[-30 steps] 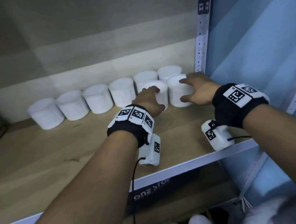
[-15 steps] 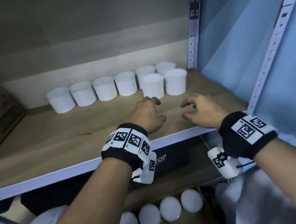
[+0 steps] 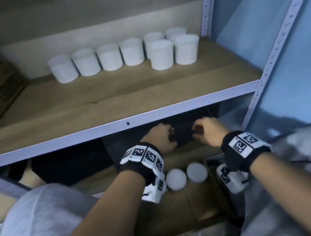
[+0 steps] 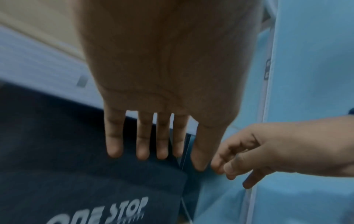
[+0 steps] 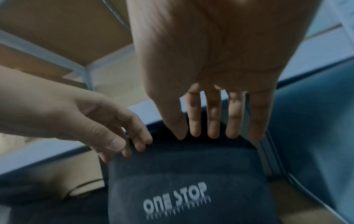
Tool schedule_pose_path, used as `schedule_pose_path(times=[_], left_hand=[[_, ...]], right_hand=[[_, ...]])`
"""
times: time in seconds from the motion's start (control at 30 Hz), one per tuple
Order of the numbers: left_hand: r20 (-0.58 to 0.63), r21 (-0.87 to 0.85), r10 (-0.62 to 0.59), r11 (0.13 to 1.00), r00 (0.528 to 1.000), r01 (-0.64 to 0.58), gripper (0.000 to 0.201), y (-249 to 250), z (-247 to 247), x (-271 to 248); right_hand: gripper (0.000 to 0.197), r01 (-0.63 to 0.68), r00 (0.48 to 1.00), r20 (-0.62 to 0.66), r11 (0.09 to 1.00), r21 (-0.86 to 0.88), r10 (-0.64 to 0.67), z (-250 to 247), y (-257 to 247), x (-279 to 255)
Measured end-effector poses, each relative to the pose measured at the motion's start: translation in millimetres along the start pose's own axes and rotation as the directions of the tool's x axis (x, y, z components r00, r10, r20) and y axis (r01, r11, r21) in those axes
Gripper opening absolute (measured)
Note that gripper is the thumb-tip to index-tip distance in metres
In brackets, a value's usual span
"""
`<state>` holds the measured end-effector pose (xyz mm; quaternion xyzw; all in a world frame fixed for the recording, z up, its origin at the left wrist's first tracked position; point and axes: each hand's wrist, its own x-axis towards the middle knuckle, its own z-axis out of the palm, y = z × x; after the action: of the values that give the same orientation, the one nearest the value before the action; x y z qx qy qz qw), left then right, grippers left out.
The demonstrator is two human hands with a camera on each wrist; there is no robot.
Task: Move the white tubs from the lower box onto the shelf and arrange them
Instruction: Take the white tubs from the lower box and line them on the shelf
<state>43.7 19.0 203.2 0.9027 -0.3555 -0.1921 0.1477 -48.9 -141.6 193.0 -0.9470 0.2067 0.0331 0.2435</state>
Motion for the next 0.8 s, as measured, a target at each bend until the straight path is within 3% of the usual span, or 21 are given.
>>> schedule_pose_path(times=[0.2, 0.33, 0.47, 0.57, 0.7, 0.8], left_hand=[[0.202, 0.054, -0.112, 0.993, 0.973, 0.103, 0.050, -36.5, 89.1, 17.3], [0.284, 0.044, -0.177, 0.984, 0.942, 0.171, 0.057, -63.4, 142.6, 27.4], [0.337, 0.023, -0.203, 0.978, 0.919, 0.208, 0.067, -83.7, 182.7, 41.3], [0.349, 0.011, -0.247, 0.966, 0.904, 0.259, 0.063, -89.8, 208.8, 54.7], [0.453, 0.079, -0.273, 0.960, 0.848, 0.267, 0.075, -92.0, 234.5, 75.0], [0.382, 0.156, -0.248, 0.967, 0.890, 0.202, 0.078, -91.0, 251.1, 83.8]], right_hand=[[0.034, -0.074, 0.971, 0.225, 0.996, -0.051, 0.084, 77.3, 27.4, 13.3], [0.037, -0.128, 0.945, 0.291, 0.988, -0.082, 0.147, 115.9, 47.5, 25.3], [0.057, -0.163, 0.891, 0.383, 0.959, -0.231, 0.243, 153.7, 72.5, 32.3], [0.065, -0.210, 0.847, 0.438, 0.946, -0.248, 0.302, 180.6, 87.5, 35.9], [0.073, -0.225, 0.822, 0.468, 0.940, -0.256, 0.324, 204.4, 100.7, 50.0], [0.081, -0.223, 0.822, 0.470, 0.941, -0.254, 0.322, 217.8, 104.5, 61.4]])
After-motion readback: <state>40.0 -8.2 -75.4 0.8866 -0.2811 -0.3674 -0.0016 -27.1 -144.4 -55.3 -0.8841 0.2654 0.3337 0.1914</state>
